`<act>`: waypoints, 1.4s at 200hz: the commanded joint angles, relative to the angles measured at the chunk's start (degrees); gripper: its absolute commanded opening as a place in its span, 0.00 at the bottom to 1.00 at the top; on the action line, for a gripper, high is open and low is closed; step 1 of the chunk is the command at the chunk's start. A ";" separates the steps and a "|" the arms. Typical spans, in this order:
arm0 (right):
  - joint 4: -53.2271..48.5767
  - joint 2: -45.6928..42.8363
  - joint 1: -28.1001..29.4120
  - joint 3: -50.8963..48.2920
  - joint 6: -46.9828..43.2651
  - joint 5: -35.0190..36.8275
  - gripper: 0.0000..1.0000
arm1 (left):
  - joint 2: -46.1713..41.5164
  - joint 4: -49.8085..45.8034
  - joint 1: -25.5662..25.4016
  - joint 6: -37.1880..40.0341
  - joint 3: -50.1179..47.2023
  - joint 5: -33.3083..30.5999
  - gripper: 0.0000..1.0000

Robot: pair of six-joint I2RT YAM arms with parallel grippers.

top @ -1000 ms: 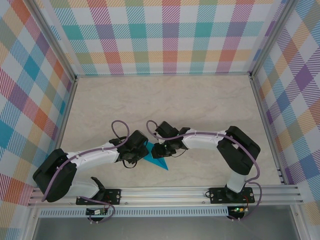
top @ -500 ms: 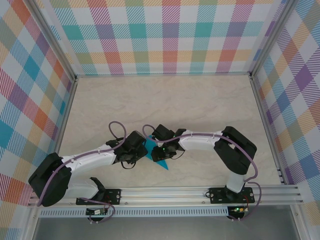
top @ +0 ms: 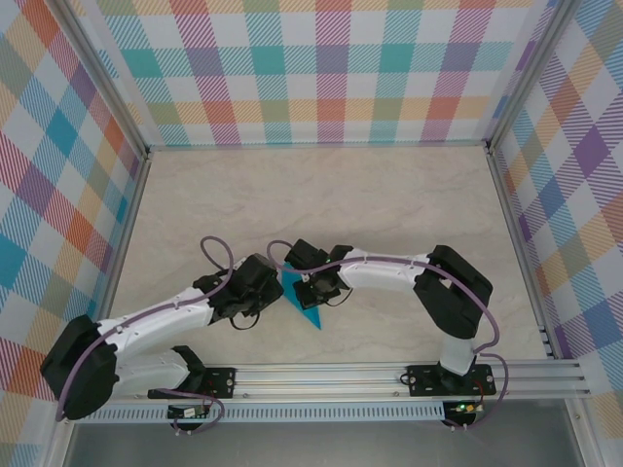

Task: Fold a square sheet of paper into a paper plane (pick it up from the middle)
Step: Move a paper plane to the center of the table.

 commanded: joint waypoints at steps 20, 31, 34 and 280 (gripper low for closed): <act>-13.49 -1.02 -2.13 8.27 6.00 16.48 0.07 | -7.49 -5.35 0.66 -1.47 -2.05 -5.75 0.49; -16.10 0.63 -3.84 10.34 7.81 17.41 0.07 | -9.07 -5.46 0.67 -1.82 -2.80 -6.26 0.49; -16.78 1.21 -4.41 10.90 8.28 17.49 0.07 | -9.40 -5.46 0.71 -1.84 -3.00 -6.33 0.49; -8.66 9.61 -15.82 9.21 0.78 7.68 0.46 | -14.18 -6.91 1.88 -0.59 -4.94 -7.21 0.53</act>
